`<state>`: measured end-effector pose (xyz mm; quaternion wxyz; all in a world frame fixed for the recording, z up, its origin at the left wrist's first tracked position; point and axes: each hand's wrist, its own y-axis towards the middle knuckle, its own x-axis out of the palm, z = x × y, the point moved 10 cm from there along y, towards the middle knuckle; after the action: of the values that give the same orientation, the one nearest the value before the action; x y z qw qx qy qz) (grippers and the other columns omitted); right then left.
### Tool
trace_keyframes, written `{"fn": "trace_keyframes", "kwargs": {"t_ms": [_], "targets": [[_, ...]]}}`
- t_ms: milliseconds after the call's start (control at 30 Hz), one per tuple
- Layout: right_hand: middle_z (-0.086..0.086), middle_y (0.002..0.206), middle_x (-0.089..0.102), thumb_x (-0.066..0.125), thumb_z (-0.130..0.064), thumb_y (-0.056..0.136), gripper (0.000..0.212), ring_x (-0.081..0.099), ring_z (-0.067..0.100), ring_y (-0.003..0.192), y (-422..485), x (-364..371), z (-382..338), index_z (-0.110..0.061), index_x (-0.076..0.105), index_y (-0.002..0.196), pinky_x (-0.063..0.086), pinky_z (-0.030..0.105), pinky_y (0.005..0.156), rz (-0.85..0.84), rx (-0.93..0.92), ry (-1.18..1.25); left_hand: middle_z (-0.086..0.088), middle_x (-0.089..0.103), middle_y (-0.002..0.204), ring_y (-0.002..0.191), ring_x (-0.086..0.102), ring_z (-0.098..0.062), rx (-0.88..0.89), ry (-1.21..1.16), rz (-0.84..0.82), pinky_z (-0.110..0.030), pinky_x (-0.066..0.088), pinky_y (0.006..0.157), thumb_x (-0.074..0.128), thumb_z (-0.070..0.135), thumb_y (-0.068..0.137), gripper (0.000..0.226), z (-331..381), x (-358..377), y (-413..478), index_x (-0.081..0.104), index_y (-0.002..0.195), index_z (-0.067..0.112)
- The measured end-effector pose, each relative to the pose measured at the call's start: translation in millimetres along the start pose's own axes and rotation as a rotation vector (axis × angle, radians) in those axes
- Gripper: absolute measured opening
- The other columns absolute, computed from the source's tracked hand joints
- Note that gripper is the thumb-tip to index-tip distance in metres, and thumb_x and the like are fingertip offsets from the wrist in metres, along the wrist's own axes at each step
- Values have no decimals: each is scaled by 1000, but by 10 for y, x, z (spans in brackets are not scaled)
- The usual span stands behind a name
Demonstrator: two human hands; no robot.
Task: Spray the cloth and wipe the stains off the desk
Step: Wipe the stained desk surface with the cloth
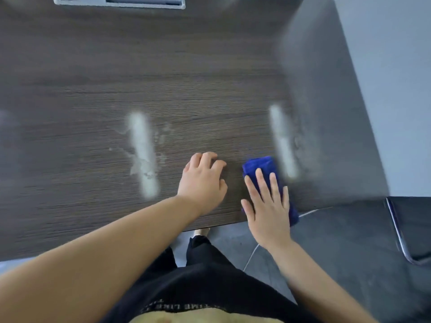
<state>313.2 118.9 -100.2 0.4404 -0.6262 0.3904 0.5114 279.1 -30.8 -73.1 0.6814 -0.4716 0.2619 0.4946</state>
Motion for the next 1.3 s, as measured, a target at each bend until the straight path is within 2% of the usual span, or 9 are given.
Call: {"fn": "trace_keyframes", "kwargs": {"t_ms": [133, 267, 333, 467, 567, 700, 900, 1133, 1300], "targets": [[3, 151, 36, 29, -46, 95, 52, 31, 34, 139, 645, -123, 198, -27, 41, 142, 31, 61, 104, -11, -49, 18, 3, 26, 147, 133, 22, -23, -29, 99, 4, -38, 23, 109, 41, 34, 92, 47, 75, 45, 92, 38, 138, 26], [-7, 160, 4, 20, -45, 101, 50, 0, 22, 147, 1618, -241, 626, -35, 16, 150, 6, 51, 116, -94, 107, 54, 3, 28, 145, 130, 26, -25, -99, 140, 31, -42, 27, 105, 42, 35, 91, 47, 96, 37, 173, 39, 138, 26], [-8, 160, 0, 20, -44, 102, 50, -4, 22, 147, 1652, -251, 662, -34, 13, 151, 3, 50, 117, -101, 111, 70, 1, 28, 144, 130, 26, -26, -128, 132, 32, -44, 26, 105, 42, 35, 91, 47, 131, 42, 214, 38, 137, 26], [2, 156, 26, 27, -45, 98, 52, 22, 32, 143, 639, -197, 592, -25, 36, 146, 22, 57, 110, 24, 15, 12, 0, 26, 145, 132, 23, -26, -146, 114, 51, -44, 22, 107, 43, 36, 90, 48, 158, 34, 309, 38, 137, 26], [3, 154, 31, 19, -48, 100, 53, 25, 31, 141, 5, -84, 620, -25, 38, 144, 25, 57, 108, 0, 27, 26, -2, 25, 146, 134, 20, -27, -138, 127, 70, -45, 19, 110, 45, 36, 90, 52, 126, -20, 433, 36, 139, 25], [3, 152, 34, 27, -47, 96, 53, 29, 33, 140, 720, -159, 654, -25, 41, 142, 26, 60, 106, -1, 11, 29, -4, 24, 146, 134, 19, -30, -168, 162, 108, -45, 18, 111, 49, 39, 88, 56, -6, -170, 624, 34, 140, 25], [-9, 160, -4, 18, -46, 101, 52, -7, 21, 146, 1988, -272, 861, -35, 9, 151, 1, 51, 116, -94, 186, 89, -5, 21, 149, 136, 15, -31, -214, 176, 183, -45, 15, 112, 51, 45, 88, 63, -237, -453, 856, 30, 143, 24], [3, 153, 32, 30, -45, 95, 54, 28, 32, 141, 851, -202, 673, -23, 41, 143, 27, 59, 106, 21, -4, 2, -3, 16, 150, 138, 10, -30, -264, 185, 104, -48, 15, 113, 55, 65, 77, 82, -493, -512, 975, 22, 144, 32], [2, 154, 30, 27, -48, 95, 55, 25, 31, 142, 1694, -317, 660, -25, 39, 144, 24, 60, 108, 7, 16, 13, -4, 21, 147, 133, 19, -31, -249, 244, 37, -48, 27, 106, 58, 65, 75, 84, -452, -541, 1012, 24, 144, 32]]}}
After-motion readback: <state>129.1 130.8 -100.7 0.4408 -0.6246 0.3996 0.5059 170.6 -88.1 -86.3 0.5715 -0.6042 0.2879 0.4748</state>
